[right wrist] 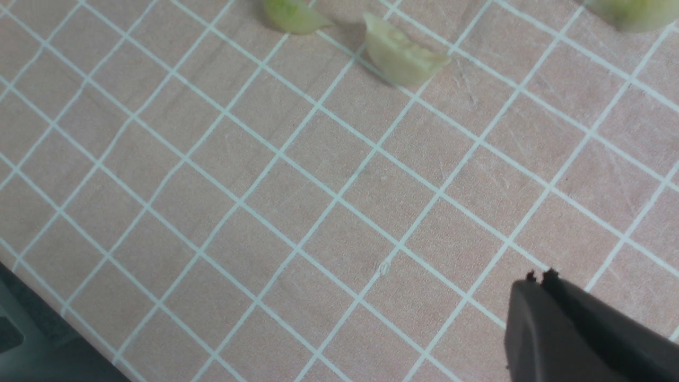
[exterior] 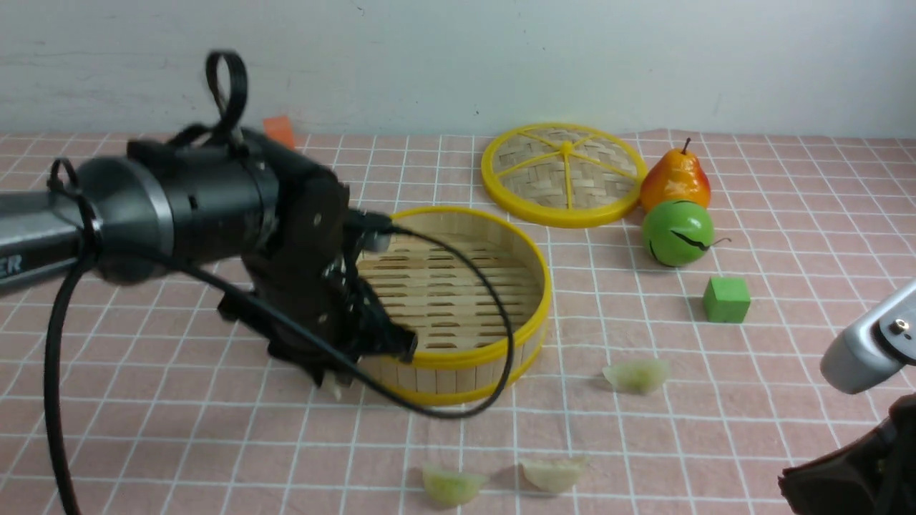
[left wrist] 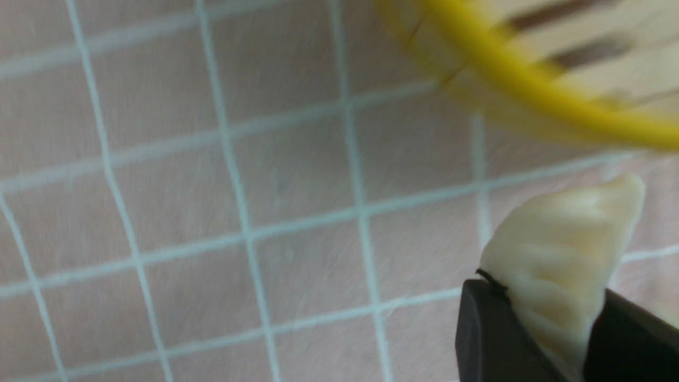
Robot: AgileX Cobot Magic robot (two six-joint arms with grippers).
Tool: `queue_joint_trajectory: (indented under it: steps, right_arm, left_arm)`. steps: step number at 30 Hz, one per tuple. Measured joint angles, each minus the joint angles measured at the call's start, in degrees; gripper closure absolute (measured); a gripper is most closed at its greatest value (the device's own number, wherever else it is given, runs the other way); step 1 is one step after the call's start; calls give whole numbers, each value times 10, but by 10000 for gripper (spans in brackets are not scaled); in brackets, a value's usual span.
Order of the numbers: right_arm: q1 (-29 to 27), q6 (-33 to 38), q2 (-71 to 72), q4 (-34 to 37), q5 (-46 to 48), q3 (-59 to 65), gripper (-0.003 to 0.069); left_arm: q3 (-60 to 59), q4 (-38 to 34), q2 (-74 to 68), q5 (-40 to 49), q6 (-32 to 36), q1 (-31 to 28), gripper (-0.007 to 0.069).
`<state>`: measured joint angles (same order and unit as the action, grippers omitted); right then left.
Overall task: Put the dumplings into the steamer on the table with the pink tablecloth.
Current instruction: 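Place the dumpling into the bamboo steamer basket with the left gripper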
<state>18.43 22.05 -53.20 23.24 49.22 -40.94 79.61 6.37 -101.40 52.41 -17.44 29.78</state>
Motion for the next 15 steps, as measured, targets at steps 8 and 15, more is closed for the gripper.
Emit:
queue_joint_trajectory:
  steps: [8,15]
  right_arm:
    - [0,1,0,0,-4,0,657]
    - [0,1,0,0,5,0,652]
  left_arm:
    - [245,-21,-102,30,41,0,459]
    - [370,-21,-268,44,37,0,459]
